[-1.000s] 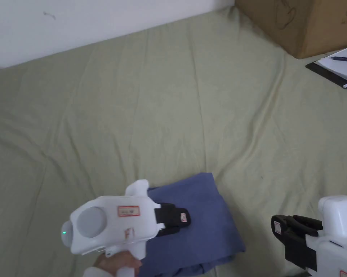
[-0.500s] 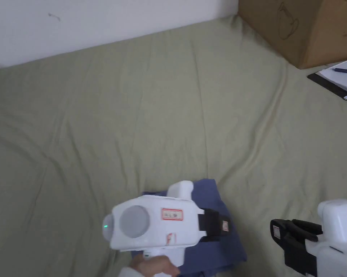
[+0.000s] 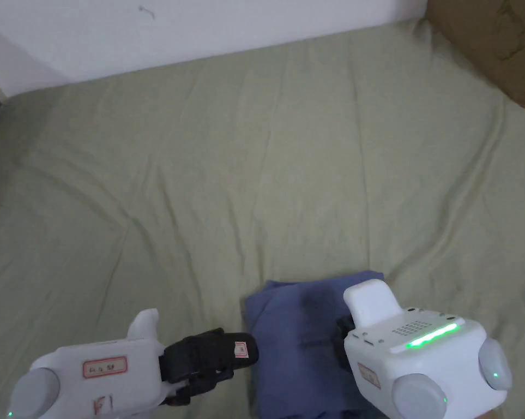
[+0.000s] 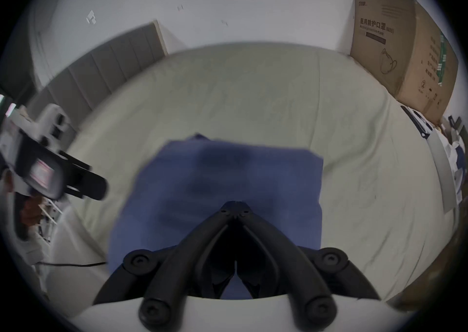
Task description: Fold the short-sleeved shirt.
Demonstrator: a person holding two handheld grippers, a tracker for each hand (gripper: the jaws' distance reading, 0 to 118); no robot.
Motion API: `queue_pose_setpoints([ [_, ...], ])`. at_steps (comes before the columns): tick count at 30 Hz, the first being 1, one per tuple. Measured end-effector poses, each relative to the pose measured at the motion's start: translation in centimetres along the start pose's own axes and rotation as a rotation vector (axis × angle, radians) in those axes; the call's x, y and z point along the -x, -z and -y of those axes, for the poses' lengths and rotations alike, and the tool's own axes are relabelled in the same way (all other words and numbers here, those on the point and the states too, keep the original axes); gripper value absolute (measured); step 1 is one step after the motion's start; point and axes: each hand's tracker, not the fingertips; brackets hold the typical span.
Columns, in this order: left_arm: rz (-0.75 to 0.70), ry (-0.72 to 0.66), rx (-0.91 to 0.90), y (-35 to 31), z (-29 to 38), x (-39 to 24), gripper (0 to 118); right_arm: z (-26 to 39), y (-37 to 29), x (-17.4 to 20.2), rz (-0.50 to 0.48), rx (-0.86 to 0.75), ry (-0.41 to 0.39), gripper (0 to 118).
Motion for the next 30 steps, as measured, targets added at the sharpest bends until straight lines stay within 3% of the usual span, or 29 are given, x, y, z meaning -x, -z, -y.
queue_pose_setpoints([
  [4,0.077,-0.106,0.031,2.6,-1.0,2.2,105,0.9,0.2,-1.3,-0.071,-0.034,0.160,0],
  [10,0.225,-0.162,0.156,9.2,-2.9,2.5,105,1.2,0.1,-1.2,-0.065,-0.041,0.137,0],
  [12,0.155,-0.162,0.194,10.9,-3.5,2.4,105,1.2,0.2,-1.2,-0.060,-0.043,0.131,0],
  [15,0.175,-0.132,0.207,11.2,-4.4,0.9,106,1.2,0.1,-1.2,-0.060,-0.046,0.134,0],
  [17,0.070,-0.056,0.216,11.3,-4.1,0.2,92,1.2,0.1,-1.3,-0.065,-0.053,0.149,0],
  [18,-0.016,0.007,0.218,11.2,-4.0,-0.2,75,1.2,-0.1,-1.3,-0.063,-0.063,0.154,0],
  [19,-0.110,0.030,0.211,10.8,-4.1,-0.4,41,1.1,-0.6,-1.2,-0.053,-0.086,0.160,0],
  [20,-0.103,-0.012,0.203,10.3,-4.1,0.2,32,0.9,-1.3,-1.1,-0.048,-0.123,0.168,0],
  [22,0.038,-0.147,0.184,9.8,-4.0,1.2,27,0.3,-3.0,-0.7,-0.038,-0.195,0.168,0],
  [30,0.003,-0.087,0.139,5.7,-4.6,0.6,25,-1.7,-10.8,2.4,0.067,-0.499,0.111,0],
])
